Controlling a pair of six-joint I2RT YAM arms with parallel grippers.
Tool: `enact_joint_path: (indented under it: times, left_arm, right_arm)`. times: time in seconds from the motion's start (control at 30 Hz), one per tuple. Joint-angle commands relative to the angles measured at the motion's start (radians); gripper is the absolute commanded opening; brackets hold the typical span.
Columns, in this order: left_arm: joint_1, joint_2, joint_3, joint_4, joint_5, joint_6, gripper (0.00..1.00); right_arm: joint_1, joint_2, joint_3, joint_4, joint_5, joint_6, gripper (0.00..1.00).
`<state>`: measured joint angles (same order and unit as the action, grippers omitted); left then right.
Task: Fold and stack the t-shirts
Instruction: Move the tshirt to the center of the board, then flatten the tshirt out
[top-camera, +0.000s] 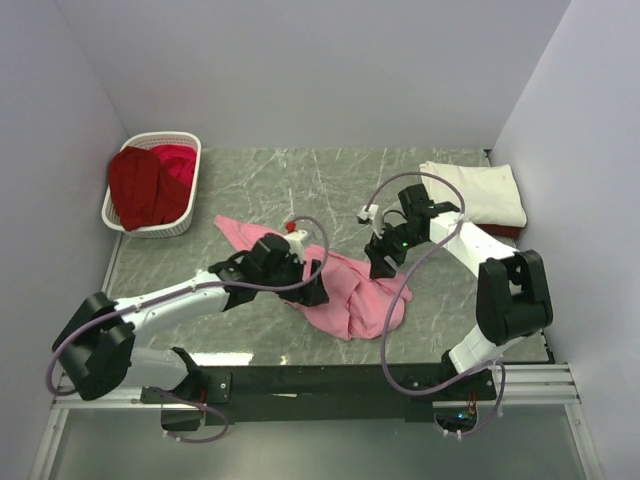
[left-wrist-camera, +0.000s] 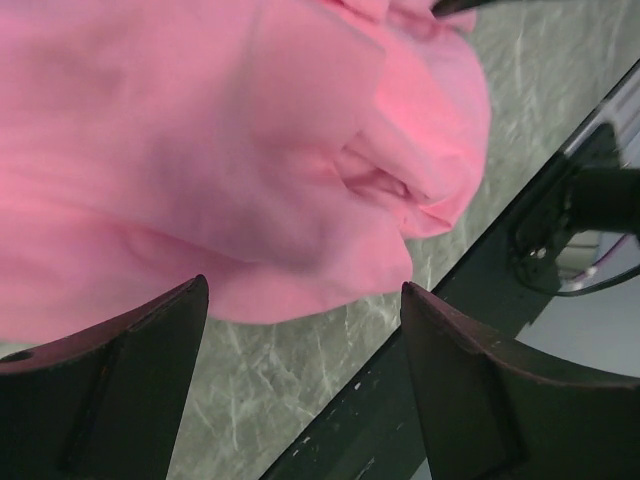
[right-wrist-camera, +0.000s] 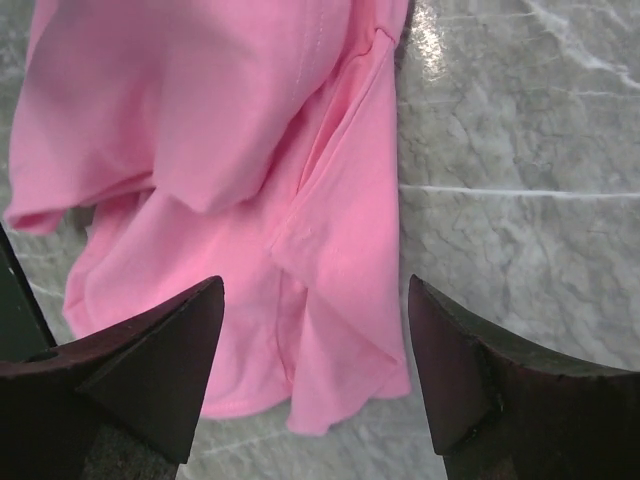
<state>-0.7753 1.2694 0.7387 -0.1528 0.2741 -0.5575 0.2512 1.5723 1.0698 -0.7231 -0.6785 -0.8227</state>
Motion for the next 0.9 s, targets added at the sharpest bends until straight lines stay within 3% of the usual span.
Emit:
enact_joint_path:
  times: [0.0,0.37,0.53,0.63,0.77,0.8,0.87]
  left_arm:
    - [-0.076,0.056,0.05,0.111,-0.097,0.025,0.83]
    - [-0.297,0.324,0.257,-0.085,-0.413,-0.004,0.76]
    - [-0.337,0.424,0.317,-0.181,-0.472,-0.039,0.69]
    - [-0.346,0.461,0.327,-0.215,-0.496,-0.056,0.57]
    - [-0.346,0.418,0.315,-0.243,-0.549,-0.077,0.3]
    - [-0.348,0.404,0.308,-0.246,-0.558,-0.079,0.21]
    - [-0.346,0.359,0.289,-0.254,-0.588,-0.085,0.13]
  right_arm:
    - [0.039,0.054,0.048,0.039,0.022,0.109,0.8]
    - [0.094,0.15,0.051,0.108,0.163,0.25,0.74]
    - [0.114,0.167,0.073,0.102,0.198,0.269,0.61]
    - [0.114,0.144,0.087,0.088,0.209,0.275,0.5]
    - [0.109,0.1,0.124,0.065,0.24,0.284,0.22]
    - [0.109,0.092,0.13,0.059,0.246,0.286,0.17]
    - [0.108,0.071,0.148,0.05,0.25,0.287,0.13]
